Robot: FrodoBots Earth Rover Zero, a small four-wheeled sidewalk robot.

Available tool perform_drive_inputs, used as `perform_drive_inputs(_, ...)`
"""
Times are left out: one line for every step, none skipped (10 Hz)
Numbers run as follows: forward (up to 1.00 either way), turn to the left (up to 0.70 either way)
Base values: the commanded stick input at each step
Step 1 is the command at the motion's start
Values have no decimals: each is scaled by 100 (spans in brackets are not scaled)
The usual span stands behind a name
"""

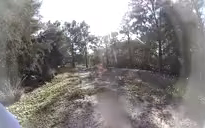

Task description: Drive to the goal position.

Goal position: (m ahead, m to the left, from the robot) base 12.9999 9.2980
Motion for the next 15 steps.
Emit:
perform_drive_inputs(0, 0)
perform_drive_inputs(0, 0)
perform_drive_inputs(0, 0)
perform_drive_inputs(0, 0)
perform_drive_inputs(15, 0)
perform_drive_inputs(65, 0)
perform_drive_inputs(70, 0)
perform_drive_inputs(70, 0)
perform_drive_inputs(70, 0)
perform_drive_inputs(70, 0)
perform_drive_inputs(70, 0)
perform_drive_inputs(70, 0)
perform_drive_inputs(70, 0)
perform_drive_inputs(70, 0)
perform_drive_inputs(70, 0)
